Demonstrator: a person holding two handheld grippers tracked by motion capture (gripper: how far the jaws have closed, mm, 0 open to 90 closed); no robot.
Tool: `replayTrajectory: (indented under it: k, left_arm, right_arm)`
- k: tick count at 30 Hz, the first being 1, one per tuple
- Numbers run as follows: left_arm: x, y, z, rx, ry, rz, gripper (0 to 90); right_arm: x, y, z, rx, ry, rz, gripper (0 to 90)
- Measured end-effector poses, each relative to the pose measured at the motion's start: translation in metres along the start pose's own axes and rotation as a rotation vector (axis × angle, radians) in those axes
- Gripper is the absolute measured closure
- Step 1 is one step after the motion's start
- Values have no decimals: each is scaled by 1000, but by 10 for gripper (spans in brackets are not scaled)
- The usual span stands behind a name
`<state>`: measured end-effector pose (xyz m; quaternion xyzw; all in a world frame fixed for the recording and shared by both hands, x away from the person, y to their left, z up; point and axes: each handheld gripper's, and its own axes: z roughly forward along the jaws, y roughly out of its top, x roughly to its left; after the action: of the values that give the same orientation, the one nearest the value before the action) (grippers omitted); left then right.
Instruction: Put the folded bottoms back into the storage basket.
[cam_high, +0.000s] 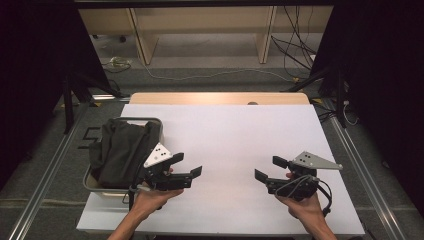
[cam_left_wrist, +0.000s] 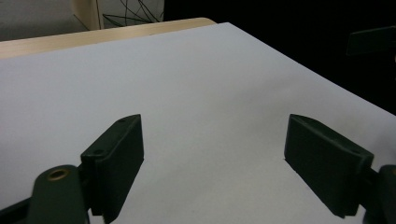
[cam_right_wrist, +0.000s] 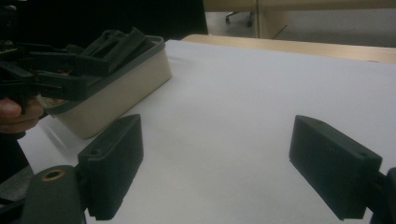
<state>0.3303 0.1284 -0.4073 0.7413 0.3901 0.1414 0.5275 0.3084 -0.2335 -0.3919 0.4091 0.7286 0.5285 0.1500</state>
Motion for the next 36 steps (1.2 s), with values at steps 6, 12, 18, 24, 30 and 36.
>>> replayTrajectory:
  k: [6, 12, 18, 24, 30, 36]
  left_arm:
    - [-1, -6, -3, -14, -8, 28, 174]
    - [2, -11, -11, -38, 1, 40, 166]
    - [4, -13, -18, -55, 7, 44, 163]
    - [1, -15, -24, -82, 9, 55, 161]
    - [-4, -19, -23, -80, -7, 46, 161]
    - [-8, -19, -25, -89, -15, 54, 160]
  right_arm:
    - [5, -5, -2, -1, -30, -26, 160]
    - [9, -11, -5, 9, -39, -43, 160]
    - [6, -14, -9, 3, -48, -37, 161]
    - [5, -20, -9, 21, -53, -11, 166]
    - [8, -24, -12, 31, -50, -23, 165]
    - [8, -25, -13, 21, -46, -17, 167]
